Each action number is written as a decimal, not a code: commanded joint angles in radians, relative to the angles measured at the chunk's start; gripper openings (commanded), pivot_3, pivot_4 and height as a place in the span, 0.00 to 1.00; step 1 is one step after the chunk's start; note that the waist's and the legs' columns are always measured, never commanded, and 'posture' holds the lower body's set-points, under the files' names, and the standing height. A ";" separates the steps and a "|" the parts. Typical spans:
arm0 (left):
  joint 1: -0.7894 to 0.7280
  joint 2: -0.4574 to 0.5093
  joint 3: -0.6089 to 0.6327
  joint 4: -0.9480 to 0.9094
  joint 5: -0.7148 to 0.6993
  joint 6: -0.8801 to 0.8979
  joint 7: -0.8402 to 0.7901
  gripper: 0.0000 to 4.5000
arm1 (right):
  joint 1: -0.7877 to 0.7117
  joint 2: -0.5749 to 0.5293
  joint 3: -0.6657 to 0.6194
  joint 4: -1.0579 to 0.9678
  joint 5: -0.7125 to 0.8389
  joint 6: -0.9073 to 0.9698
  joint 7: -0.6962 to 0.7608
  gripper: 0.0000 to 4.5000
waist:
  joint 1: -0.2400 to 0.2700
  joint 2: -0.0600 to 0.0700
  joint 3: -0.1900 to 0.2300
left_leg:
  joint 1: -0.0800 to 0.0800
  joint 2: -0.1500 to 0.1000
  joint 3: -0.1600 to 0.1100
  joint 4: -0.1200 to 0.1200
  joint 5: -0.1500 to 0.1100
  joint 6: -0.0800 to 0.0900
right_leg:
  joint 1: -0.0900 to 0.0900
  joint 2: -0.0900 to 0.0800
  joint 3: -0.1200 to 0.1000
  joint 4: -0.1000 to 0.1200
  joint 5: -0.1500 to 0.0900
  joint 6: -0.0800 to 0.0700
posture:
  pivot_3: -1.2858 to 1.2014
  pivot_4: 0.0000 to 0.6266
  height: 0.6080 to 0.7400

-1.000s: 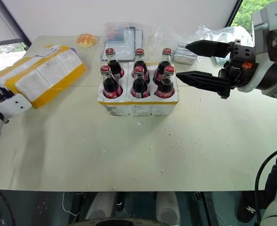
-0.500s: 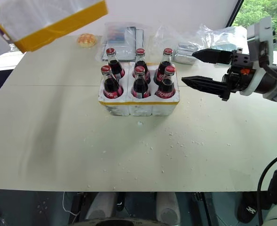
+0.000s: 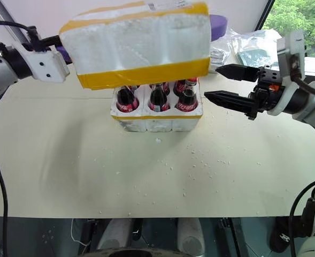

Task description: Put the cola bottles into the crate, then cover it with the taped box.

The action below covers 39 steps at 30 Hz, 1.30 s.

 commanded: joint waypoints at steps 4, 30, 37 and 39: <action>-0.045 -0.055 -0.070 0.041 0.118 -0.124 0.031 0.24 | 0.027 -0.006 -0.085 -0.071 0.066 0.017 -0.043 1.00 | 0.009 -0.001 -0.001 | 0.000 -0.001 -0.001 0.001 0.000 0.000 | 0.002 0.000 0.000 -0.001 0.000 0.000 | 0.52 0.24 0.98; -0.020 -0.027 -0.096 0.069 0.323 -0.179 0.189 0.24 | 0.083 -0.036 -0.144 -0.052 0.089 0.000 -0.048 1.00 | -0.002 -0.002 -0.001 | 0.001 -0.001 -0.002 0.001 0.000 0.000 | 0.003 0.000 0.000 -0.001 0.001 0.003 | 0.52 0.24 0.98; 0.022 -0.005 -0.087 0.031 0.328 -0.182 0.207 0.90 | 0.059 -0.043 -0.112 -0.021 0.068 -0.015 -0.026 1.00 | 0.001 -0.002 -0.001 | 0.001 -0.001 -0.002 0.001 0.000 0.000 | 0.003 0.000 0.000 -0.001 0.001 0.003 | 0.52 0.24 0.98; 0.033 0.008 -0.079 0.023 0.332 -0.193 0.220 1.00 | 0.055 -0.046 -0.105 -0.013 0.062 -0.017 -0.016 1.00 | 0.001 -0.002 -0.001 | 0.000 -0.001 -0.002 0.001 0.000 0.000 | 0.003 0.000 0.000 -0.001 0.001 0.003 | 0.52 0.24 0.98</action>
